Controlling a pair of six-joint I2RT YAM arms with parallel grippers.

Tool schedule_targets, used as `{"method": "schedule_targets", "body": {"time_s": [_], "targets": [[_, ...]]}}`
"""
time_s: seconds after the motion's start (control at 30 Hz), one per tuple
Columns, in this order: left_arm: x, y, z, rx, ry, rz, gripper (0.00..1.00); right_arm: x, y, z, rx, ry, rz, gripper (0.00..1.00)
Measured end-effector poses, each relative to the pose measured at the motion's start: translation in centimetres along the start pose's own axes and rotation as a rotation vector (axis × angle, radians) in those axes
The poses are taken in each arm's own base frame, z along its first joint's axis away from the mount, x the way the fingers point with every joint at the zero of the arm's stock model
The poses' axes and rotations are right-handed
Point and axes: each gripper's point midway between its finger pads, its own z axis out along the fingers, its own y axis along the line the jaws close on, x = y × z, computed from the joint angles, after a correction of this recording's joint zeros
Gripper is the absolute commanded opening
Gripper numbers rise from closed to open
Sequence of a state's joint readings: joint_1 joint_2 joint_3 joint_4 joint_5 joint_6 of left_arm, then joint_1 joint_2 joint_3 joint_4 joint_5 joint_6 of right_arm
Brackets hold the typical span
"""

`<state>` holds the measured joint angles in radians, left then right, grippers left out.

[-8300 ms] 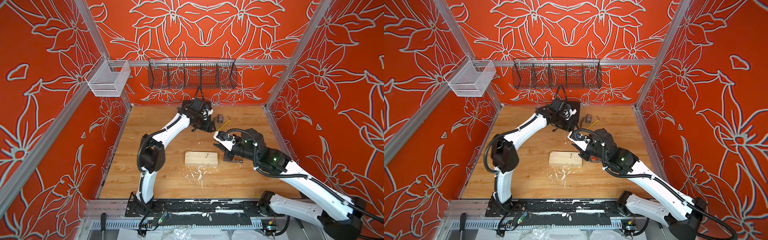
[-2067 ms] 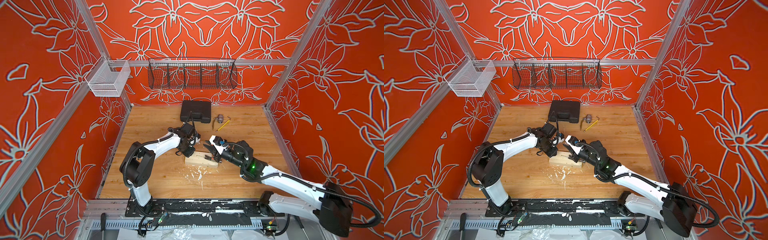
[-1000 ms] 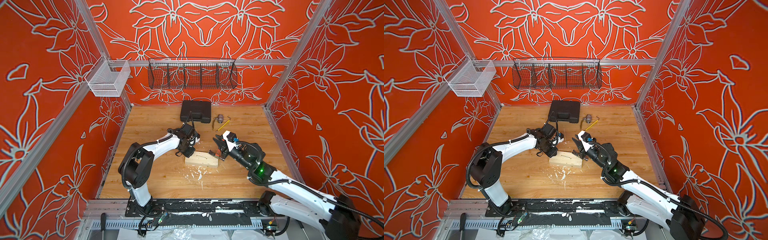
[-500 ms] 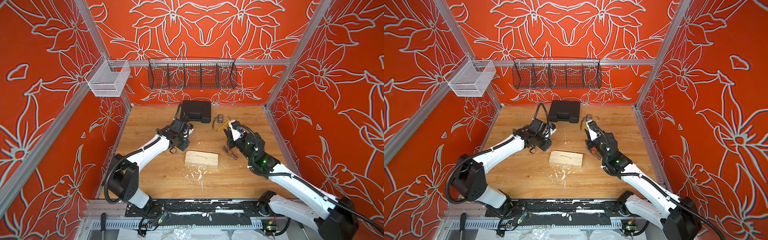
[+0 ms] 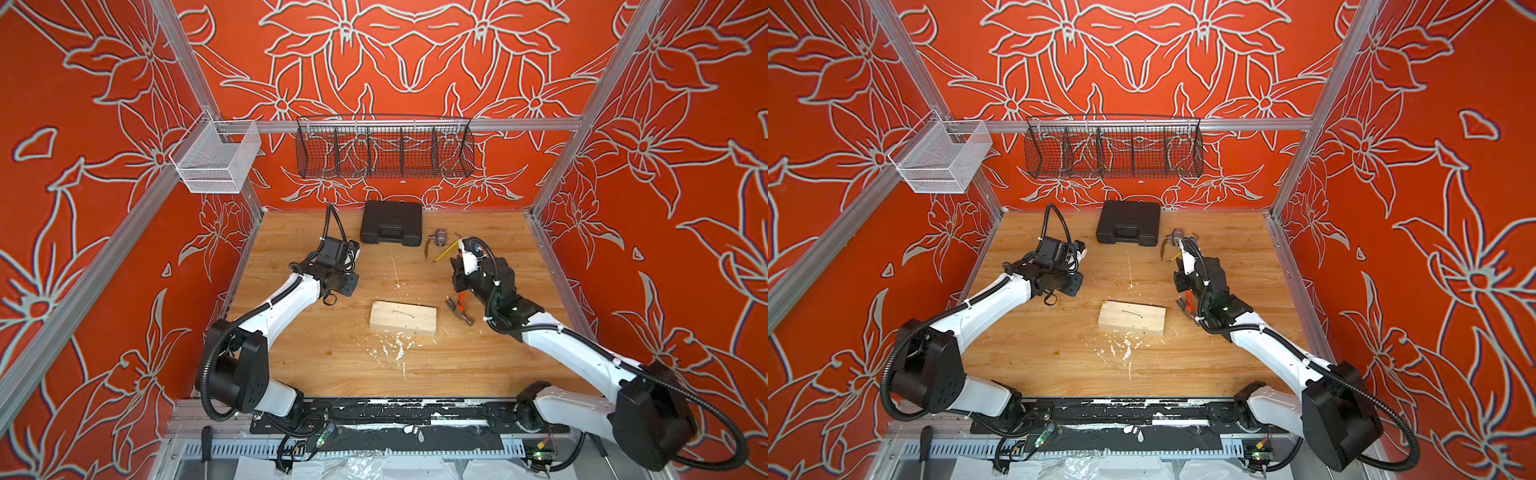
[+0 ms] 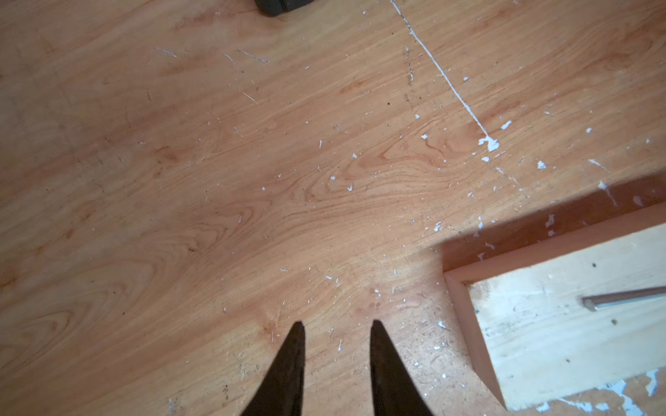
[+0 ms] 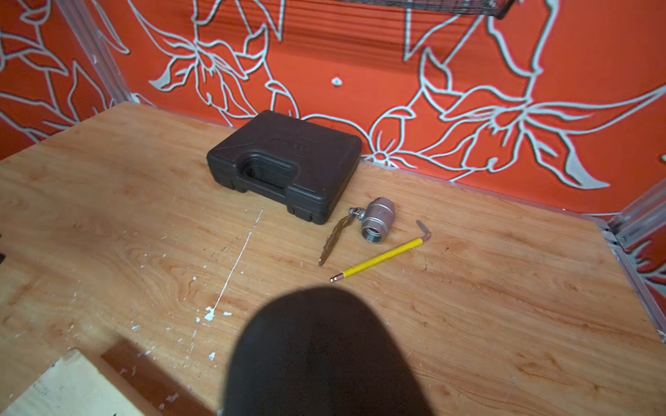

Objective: Use a claw hammer to pull out a nail
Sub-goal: Remove the nail from the mounting plate, then place the hammer at the center of the board.

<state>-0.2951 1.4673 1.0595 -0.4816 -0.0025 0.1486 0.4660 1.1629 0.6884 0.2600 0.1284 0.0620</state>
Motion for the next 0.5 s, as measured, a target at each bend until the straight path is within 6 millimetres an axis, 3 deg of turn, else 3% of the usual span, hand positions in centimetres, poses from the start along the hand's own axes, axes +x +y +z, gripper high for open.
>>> {"method": "schedule_targets", "body": {"time_s": [0.27, 0.5], "targets": [[0.0, 0.0, 0.5, 0.000, 0.004, -0.007, 0.30, -1.2, -2.7, 0.2, 0.054, -0.060, 0.129, 0.00], [-0.2, 0.0, 0.5, 0.003, -0.003, -0.013, 0.31, -0.6, -5.4, 1.3, 0.104, -0.085, 0.286, 0.00]]}}
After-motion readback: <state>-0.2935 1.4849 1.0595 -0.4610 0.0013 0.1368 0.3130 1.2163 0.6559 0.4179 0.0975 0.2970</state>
